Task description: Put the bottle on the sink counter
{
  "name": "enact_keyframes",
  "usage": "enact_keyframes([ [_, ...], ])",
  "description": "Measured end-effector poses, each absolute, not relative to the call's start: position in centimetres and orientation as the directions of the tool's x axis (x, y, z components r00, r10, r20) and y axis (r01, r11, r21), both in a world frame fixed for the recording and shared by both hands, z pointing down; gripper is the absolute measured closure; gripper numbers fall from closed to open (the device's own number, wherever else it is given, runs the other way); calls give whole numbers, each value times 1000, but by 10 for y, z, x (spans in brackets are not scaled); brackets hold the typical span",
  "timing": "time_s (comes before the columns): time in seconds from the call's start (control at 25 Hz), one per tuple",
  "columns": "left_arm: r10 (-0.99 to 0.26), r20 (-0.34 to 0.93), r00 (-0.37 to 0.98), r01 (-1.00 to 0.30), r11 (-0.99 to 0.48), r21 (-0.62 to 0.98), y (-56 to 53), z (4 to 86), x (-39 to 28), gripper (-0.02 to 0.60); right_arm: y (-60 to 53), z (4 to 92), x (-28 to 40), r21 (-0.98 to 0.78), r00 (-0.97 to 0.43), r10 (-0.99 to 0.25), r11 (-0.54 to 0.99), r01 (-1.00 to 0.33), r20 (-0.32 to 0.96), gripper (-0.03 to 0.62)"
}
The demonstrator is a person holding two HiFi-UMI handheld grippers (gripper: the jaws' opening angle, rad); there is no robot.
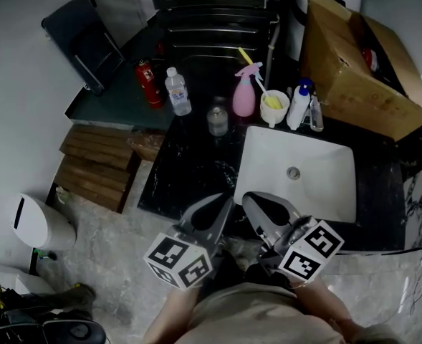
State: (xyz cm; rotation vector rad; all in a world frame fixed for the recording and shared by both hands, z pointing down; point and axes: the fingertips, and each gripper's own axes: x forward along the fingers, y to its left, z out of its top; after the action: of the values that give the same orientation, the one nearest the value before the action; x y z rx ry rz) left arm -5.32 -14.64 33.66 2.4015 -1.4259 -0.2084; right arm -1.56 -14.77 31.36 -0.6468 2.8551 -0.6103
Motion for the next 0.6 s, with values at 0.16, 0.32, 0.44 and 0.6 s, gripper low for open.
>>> enact_keyframes([
  [0.16,-875,46,483,-825,-436,359,-145,337,-53,574,-147,319,-20,-430,-904,-424,826,-366,-46,591],
  [0.32,-877,48,478,-828,-432,359,-144,338,-55,574,-147,319,-21,-426,-906,-420,829,-364,-44,591],
  [0.44,-880,47,474,-829,-427,360,-144,338,-57,574,-147,319,-23,-424,-910,-411,833,-354,-48,591],
  [0.6,-879,47,475,-829,-430,357,-145,337,-54,574,-148,318,-21,-420,-910,-412,834,-357,-46,591],
])
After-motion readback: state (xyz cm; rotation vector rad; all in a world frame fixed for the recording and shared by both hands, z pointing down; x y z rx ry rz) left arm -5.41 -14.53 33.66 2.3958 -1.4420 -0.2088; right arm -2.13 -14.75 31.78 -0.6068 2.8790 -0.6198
